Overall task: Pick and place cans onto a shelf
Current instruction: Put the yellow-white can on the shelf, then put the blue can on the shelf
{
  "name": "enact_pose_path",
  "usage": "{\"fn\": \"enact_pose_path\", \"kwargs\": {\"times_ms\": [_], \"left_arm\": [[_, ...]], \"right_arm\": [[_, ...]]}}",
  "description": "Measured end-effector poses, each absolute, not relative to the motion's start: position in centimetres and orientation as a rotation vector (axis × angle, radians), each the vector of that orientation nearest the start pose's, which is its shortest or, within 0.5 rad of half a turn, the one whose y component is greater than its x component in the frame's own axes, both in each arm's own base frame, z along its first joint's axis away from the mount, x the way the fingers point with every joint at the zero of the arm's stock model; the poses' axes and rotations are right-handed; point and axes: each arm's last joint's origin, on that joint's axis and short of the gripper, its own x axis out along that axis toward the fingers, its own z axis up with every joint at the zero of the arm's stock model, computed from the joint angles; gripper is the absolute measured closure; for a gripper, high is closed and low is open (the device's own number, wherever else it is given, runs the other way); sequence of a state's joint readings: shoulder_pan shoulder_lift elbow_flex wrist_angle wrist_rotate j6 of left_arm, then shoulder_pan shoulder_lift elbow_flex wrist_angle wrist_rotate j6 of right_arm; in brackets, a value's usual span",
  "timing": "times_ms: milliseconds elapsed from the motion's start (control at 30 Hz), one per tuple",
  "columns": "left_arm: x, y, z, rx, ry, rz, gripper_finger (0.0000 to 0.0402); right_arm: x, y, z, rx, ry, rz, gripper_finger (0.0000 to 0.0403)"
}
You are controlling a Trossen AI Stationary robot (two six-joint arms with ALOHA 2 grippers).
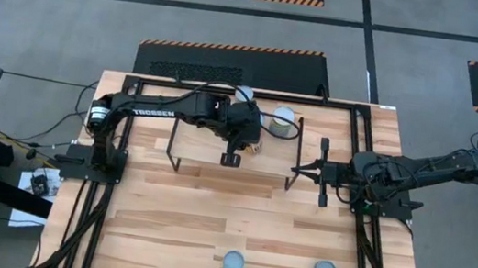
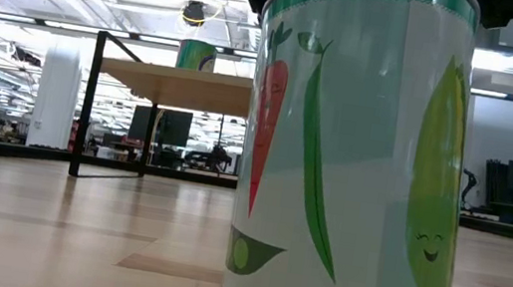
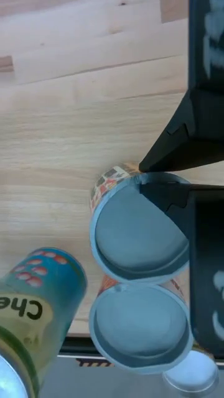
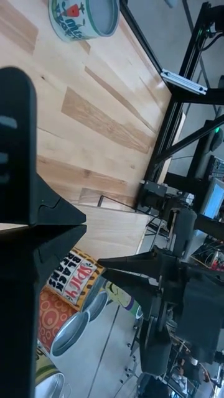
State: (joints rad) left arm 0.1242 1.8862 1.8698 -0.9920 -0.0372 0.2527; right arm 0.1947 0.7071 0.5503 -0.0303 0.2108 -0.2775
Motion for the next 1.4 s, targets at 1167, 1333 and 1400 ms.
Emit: {"fn": "enact_pose_path", "kwargs": {"times_ms": [1167,1333,1400], "left_arm": [[35.3,-2.2,34.7,0.324,0.843,-0.276,0.0397],[32.0,-2.2,33.1,0.303,0.724,-0.248,0.0401],[30.5,-1.9,32.8,0.292,0.635,-0.224,0.04]], "right_arm": [[16.3,2.5,27.7,-0.313,0.197,-0.018,0.039],[16.2,2.0,27.6,-0.31,0.233,-0.195,0.039],[16.1,1.5,27.7,-0.319,0.242,-0.283,0.039]]}}
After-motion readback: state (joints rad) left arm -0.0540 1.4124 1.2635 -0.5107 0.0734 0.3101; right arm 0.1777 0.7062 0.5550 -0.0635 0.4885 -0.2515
